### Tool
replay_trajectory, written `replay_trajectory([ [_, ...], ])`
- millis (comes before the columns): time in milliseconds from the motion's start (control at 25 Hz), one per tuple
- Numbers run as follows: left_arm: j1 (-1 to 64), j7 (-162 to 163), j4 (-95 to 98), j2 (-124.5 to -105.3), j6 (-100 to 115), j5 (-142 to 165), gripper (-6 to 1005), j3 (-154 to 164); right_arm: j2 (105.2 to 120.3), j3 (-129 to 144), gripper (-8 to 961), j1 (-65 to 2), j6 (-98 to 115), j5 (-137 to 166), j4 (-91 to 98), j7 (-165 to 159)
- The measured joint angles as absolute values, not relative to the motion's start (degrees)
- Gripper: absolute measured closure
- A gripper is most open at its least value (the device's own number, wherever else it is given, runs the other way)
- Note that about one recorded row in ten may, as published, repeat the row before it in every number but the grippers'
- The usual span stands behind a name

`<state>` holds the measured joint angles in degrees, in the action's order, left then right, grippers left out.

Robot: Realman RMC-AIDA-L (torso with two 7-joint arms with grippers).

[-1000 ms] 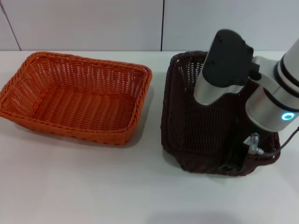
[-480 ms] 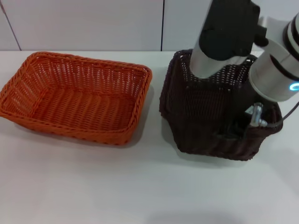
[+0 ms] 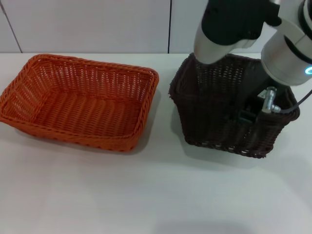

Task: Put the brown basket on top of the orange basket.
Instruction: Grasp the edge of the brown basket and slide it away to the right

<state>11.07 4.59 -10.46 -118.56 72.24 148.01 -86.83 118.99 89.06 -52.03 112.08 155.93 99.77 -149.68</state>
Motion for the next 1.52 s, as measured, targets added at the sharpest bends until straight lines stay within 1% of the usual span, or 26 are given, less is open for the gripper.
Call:
replay_trajectory([
  [640, 11.3, 4.5, -10.5, -118.47, 72.2, 148.0, 258, -87.0, 119.10, 89.4, 787, -54.2, 112.8, 159.8, 104.6, -150.8],
  [1520, 11.3, 4.7, -10.5, -118.47, 72.2, 148.1, 258, -86.8, 118.99, 88.7, 809, -54.2, 113.1, 165.6, 110.2, -150.7],
])
